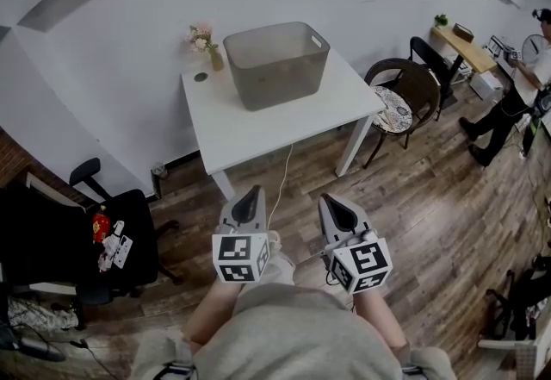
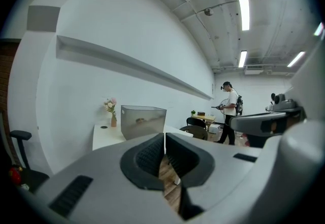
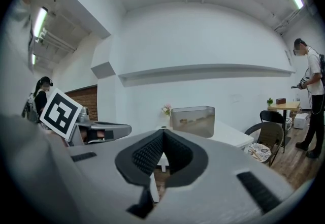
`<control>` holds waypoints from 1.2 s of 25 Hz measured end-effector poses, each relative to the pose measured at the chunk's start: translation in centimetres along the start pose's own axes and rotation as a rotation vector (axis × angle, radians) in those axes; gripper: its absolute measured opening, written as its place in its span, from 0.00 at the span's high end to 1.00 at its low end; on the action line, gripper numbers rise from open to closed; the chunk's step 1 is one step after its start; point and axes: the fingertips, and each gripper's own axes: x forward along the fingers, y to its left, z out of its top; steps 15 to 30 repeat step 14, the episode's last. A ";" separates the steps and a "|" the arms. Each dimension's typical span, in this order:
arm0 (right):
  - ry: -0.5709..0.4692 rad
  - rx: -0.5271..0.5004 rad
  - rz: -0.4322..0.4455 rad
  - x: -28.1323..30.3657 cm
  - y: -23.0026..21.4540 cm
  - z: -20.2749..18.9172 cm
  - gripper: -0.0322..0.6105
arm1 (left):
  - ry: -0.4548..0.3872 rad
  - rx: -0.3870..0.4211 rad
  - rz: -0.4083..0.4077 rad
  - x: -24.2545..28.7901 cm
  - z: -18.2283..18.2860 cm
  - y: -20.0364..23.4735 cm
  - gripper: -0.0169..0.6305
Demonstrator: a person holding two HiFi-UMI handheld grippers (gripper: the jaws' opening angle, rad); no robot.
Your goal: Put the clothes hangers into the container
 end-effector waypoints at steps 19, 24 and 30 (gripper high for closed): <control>-0.003 0.005 -0.003 0.3 -0.6 0.3 0.95 | -0.003 -0.001 -0.013 0.8 0.4 -0.5 0.95; -0.003 0.005 -0.003 0.3 -0.6 0.3 0.95 | -0.003 -0.001 -0.013 0.8 0.4 -0.5 0.95; -0.003 0.005 -0.003 0.3 -0.6 0.3 0.95 | -0.003 -0.001 -0.013 0.8 0.4 -0.5 0.95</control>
